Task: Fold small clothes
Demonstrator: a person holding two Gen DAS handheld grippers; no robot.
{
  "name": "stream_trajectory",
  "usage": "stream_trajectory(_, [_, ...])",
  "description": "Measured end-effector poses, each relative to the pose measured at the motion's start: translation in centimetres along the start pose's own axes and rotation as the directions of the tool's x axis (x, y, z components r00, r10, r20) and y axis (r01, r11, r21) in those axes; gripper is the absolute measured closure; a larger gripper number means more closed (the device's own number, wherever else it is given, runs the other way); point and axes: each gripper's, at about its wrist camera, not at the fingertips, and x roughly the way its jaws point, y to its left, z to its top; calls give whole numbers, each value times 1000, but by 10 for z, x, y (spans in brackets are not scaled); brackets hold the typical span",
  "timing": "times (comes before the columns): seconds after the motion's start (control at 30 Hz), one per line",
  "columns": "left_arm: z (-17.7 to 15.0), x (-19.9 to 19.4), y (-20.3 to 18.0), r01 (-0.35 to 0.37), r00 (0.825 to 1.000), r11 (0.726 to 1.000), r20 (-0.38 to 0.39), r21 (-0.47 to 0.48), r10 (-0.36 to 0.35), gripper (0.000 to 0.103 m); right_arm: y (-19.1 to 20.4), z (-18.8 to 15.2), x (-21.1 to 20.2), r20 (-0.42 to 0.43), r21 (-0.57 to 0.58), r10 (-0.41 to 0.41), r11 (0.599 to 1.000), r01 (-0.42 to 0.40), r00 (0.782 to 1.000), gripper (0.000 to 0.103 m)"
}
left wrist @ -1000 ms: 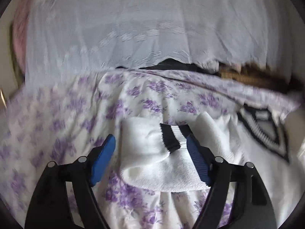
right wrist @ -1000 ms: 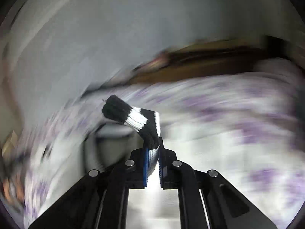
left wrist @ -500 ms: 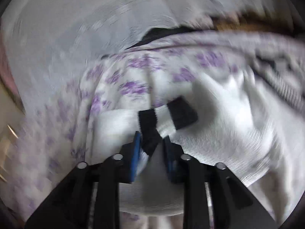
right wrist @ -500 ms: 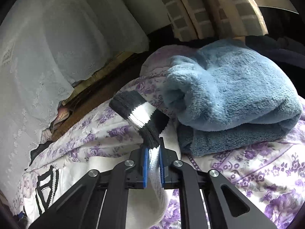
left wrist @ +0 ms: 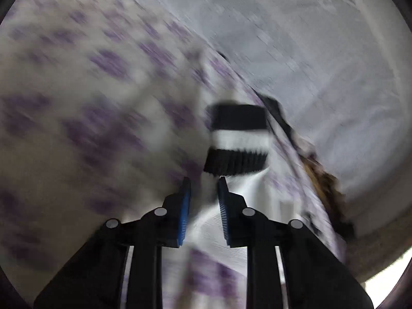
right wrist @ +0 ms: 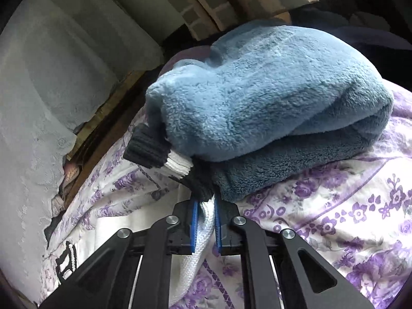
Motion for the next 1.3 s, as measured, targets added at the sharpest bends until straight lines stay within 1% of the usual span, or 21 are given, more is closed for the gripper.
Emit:
stream_trajectory(0.17, [12,-29,31,-117,985,988,112,-101,128,82,16,-3,-35,157,-48,-10,999,18,988,87])
stream_trajectory(0.2, [11,-34,33,-87,987,988,125,-126,103,81,23,-5,-40,179,-66,5,998,7,984,87])
stream_trajectory(0.23, [13,-35,30,-38,992,993,113,-116,51,72,36,-8,-46,193,-113,47,993,-26,980,87])
stream_trajectory(0.27, [14,-29,20,6,997,997,76,-76,0,45,47,-10,-47,184,-150,87,987,-59,979,87])
stream_trajectory(0.33, [14,-11,7,12,1000,999,17,-44,-11,16,69,-18,-45,123,-214,160,968,-132,979,84])
stream_trajectory(0.5, [12,10,4,98,994,993,-36,-59,-100,16,99,-37,-15,-78,-268,278,919,-289,957,81])
stream_trajectory(0.57, [16,15,1,116,992,991,-34,-61,-118,16,113,-45,-2,-145,-312,270,900,-303,952,79])
stream_trajectory(0.6, [17,20,-2,104,993,994,-42,-44,-106,17,121,-50,11,-198,-348,212,897,-271,957,78])
stream_trajectory(0.63, [18,24,-5,79,996,997,-44,-18,-80,26,122,-54,16,-206,-353,162,907,-228,965,78])
stream_trajectory(0.67, [17,29,-8,42,998,999,-49,13,-41,49,109,-50,28,-213,-299,99,941,-161,972,78])
stream_trajectory(0.7, [11,29,-6,28,998,999,-58,26,-26,61,92,-44,33,-213,-220,78,968,-125,974,79])
stream_trajectory(0.73, [10,32,-4,21,997,999,-70,27,-19,85,77,-40,33,-212,-165,79,979,-116,974,92])
stream_trajectory(0.77, [11,32,1,34,997,999,-72,6,-33,91,66,-33,31,-209,-129,92,984,-120,974,97])
stream_trajectory(0.8, [11,25,5,41,998,999,-55,-13,-41,91,59,-27,24,-185,-115,98,986,-120,978,98])
stream_trajectory(0.87, [18,3,12,19,999,1000,28,-23,-18,91,46,-9,-3,-21,-135,0,991,-3,1000,95])
stream_trajectory(0.9, [22,-12,15,2,997,1000,80,-20,0,91,40,-3,-7,14,-127,-29,991,31,999,96])
stream_trajectory(1.0, [23,-23,27,-18,998,999,54,-33,20,87,18,4,-14,41,-35,-64,997,66,997,96])
stream_trajectory(1.13, [19,-39,35,-161,980,984,108,-80,169,41,66,-6,-41,153,-214,-31,975,64,988,91])
stream_trajectory(1.17, [20,-49,34,-162,975,983,143,-82,173,35,74,-9,-42,158,-242,-27,968,65,987,87])
stream_trajectory(1.23, [19,-66,28,-197,956,979,210,-53,203,33,73,-13,-21,86,-262,-84,960,104,993,55])
stream_trajectory(1.3, [18,-76,19,-243,941,970,243,11,233,33,31,-12,16,-93,-132,-143,983,130,985,60])
